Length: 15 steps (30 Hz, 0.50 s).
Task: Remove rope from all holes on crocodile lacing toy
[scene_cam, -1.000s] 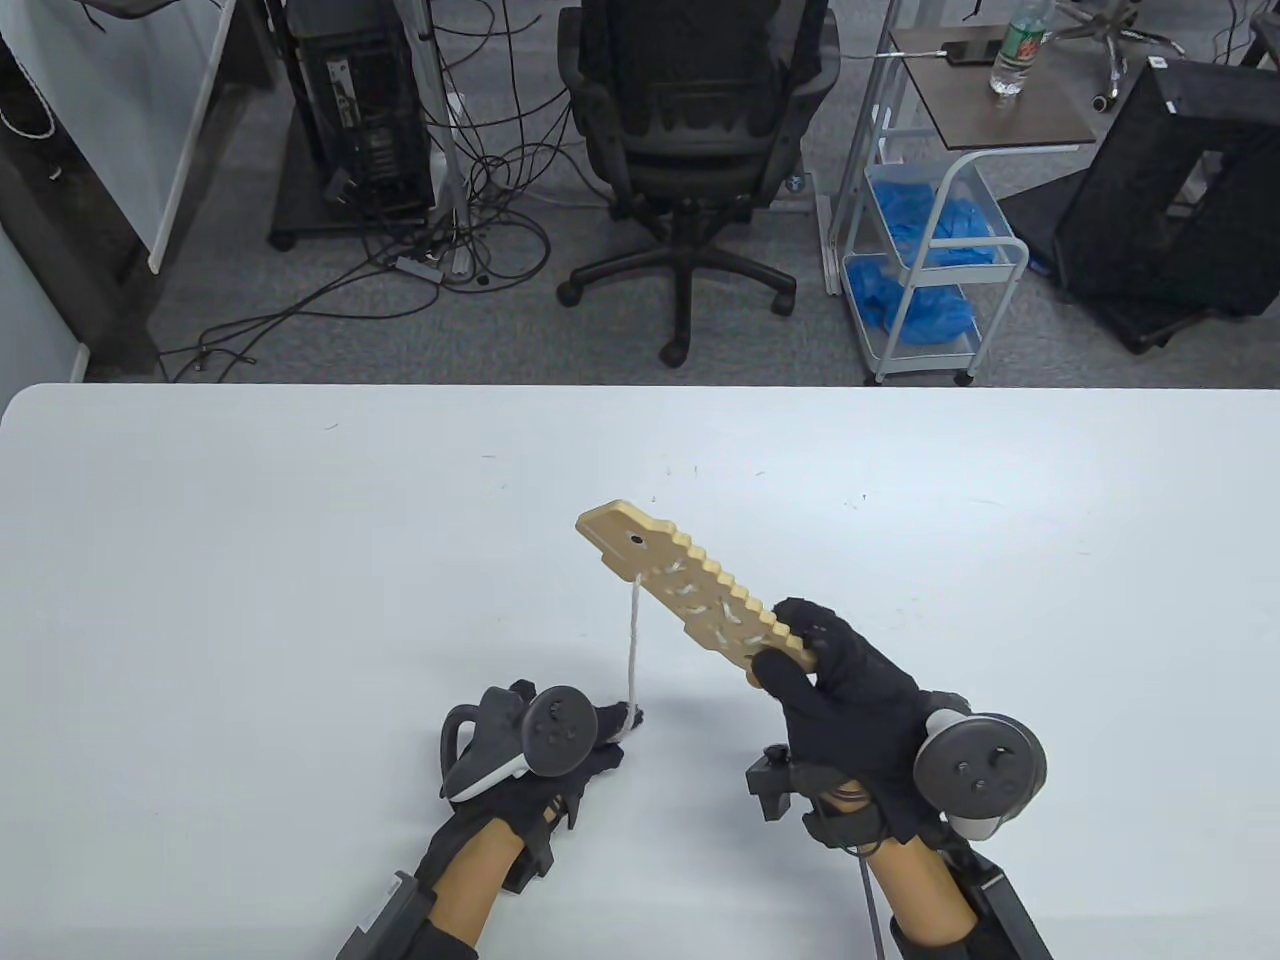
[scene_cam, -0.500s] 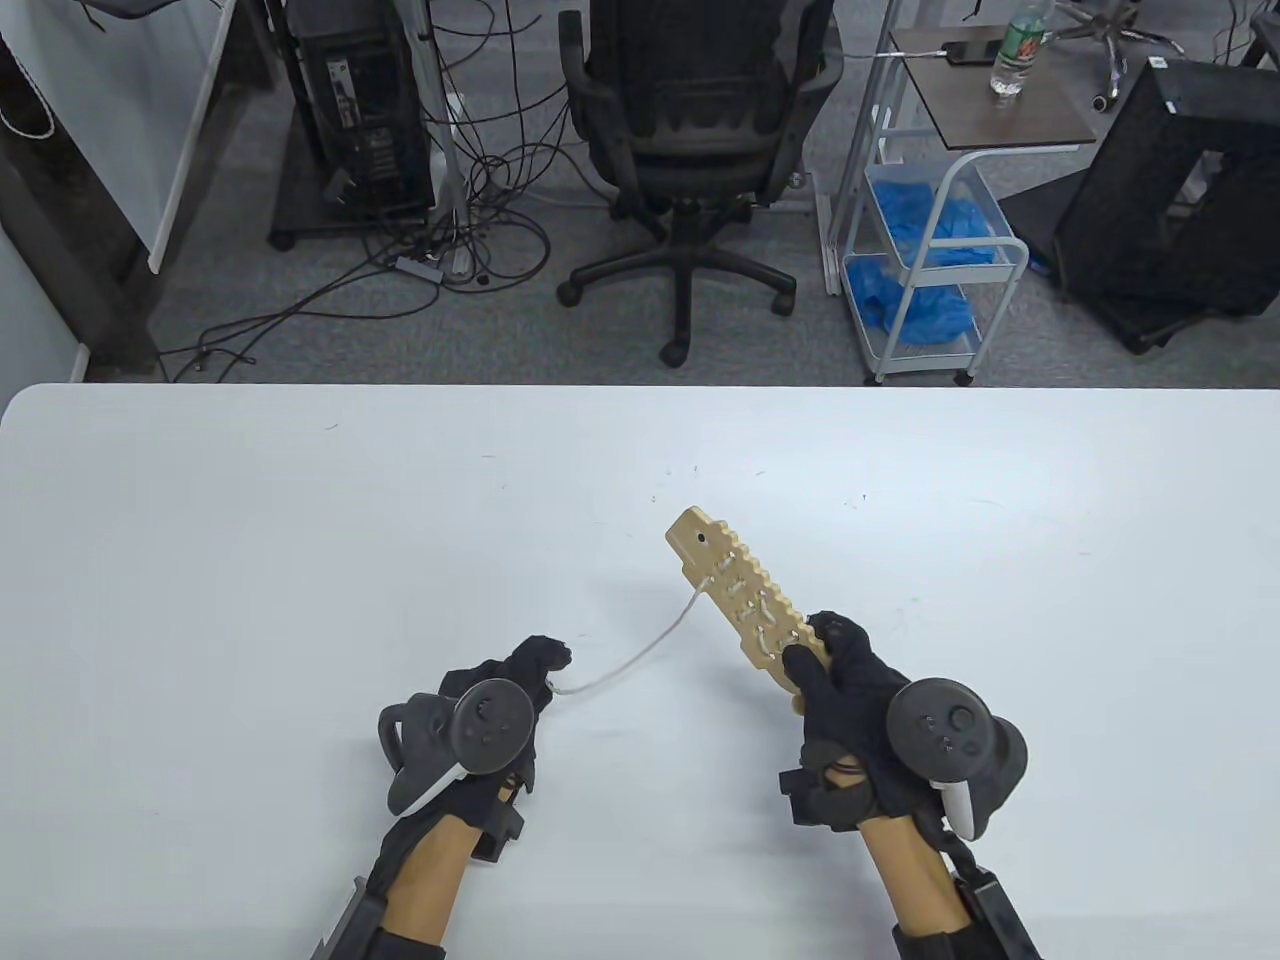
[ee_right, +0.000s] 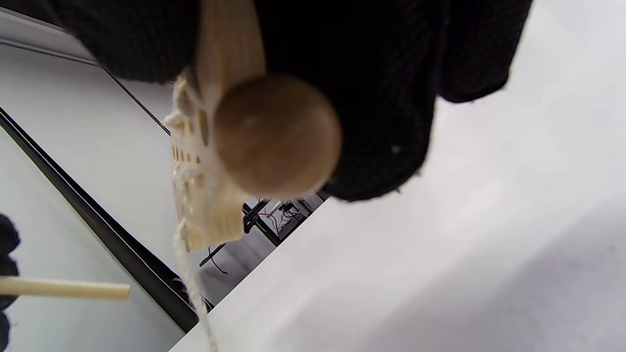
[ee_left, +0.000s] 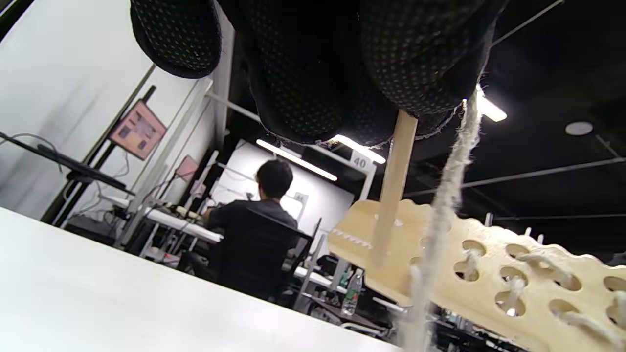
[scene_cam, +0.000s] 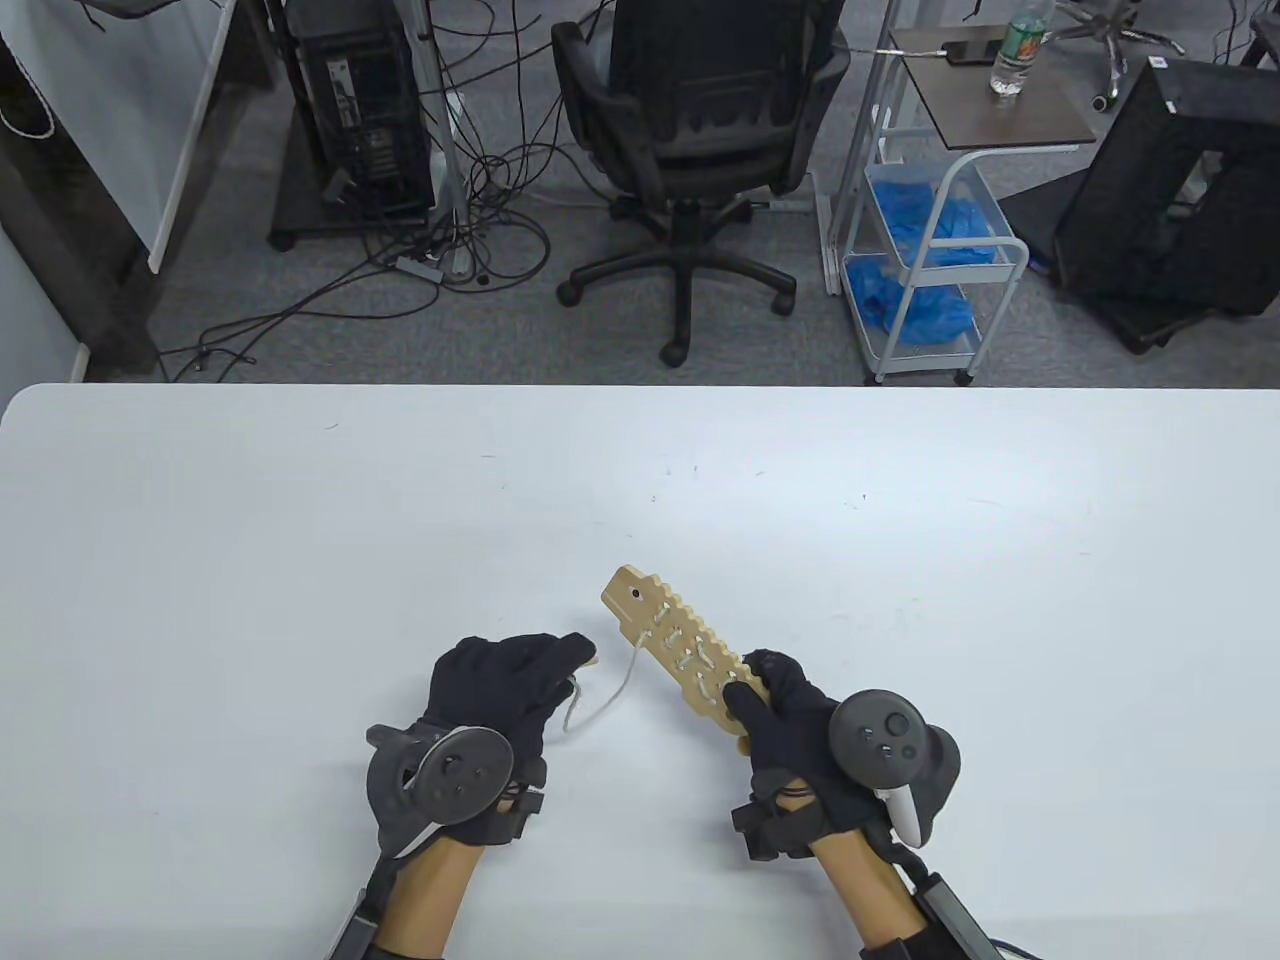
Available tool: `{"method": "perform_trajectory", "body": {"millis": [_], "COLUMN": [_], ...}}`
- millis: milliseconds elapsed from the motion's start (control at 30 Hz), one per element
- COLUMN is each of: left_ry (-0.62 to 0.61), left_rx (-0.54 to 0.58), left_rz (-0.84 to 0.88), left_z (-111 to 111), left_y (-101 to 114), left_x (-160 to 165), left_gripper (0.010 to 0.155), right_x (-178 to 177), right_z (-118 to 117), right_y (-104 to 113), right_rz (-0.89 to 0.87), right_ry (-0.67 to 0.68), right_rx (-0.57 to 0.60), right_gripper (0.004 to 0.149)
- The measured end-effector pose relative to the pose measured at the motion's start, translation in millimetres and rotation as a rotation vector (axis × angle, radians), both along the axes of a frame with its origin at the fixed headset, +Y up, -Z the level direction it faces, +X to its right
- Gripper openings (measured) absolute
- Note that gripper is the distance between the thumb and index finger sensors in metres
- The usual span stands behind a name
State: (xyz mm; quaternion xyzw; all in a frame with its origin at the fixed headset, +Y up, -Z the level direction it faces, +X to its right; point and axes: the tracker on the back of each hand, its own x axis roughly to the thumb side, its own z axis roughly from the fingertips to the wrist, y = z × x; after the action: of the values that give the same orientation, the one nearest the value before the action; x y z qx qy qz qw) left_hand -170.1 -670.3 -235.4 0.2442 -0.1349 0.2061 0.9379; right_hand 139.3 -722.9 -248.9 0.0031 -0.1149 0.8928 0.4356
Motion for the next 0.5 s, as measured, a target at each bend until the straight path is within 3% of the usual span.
{"method": "perform_trajectory", "body": {"millis": [500], "left_ry": [-0.004], "left_rx": [0.004], "left_rz": [-0.007], "left_z": [1.2], "left_y": [0.1], "left_x": [4.5], "left_gripper": [0.044], "right_x": [-8.0], "right_z": [1.0], "right_y": [-0.3], "right_rz": [-0.045], "right_ry": [0.082], "right_rx": [-0.007], "right_gripper": [0.046]}}
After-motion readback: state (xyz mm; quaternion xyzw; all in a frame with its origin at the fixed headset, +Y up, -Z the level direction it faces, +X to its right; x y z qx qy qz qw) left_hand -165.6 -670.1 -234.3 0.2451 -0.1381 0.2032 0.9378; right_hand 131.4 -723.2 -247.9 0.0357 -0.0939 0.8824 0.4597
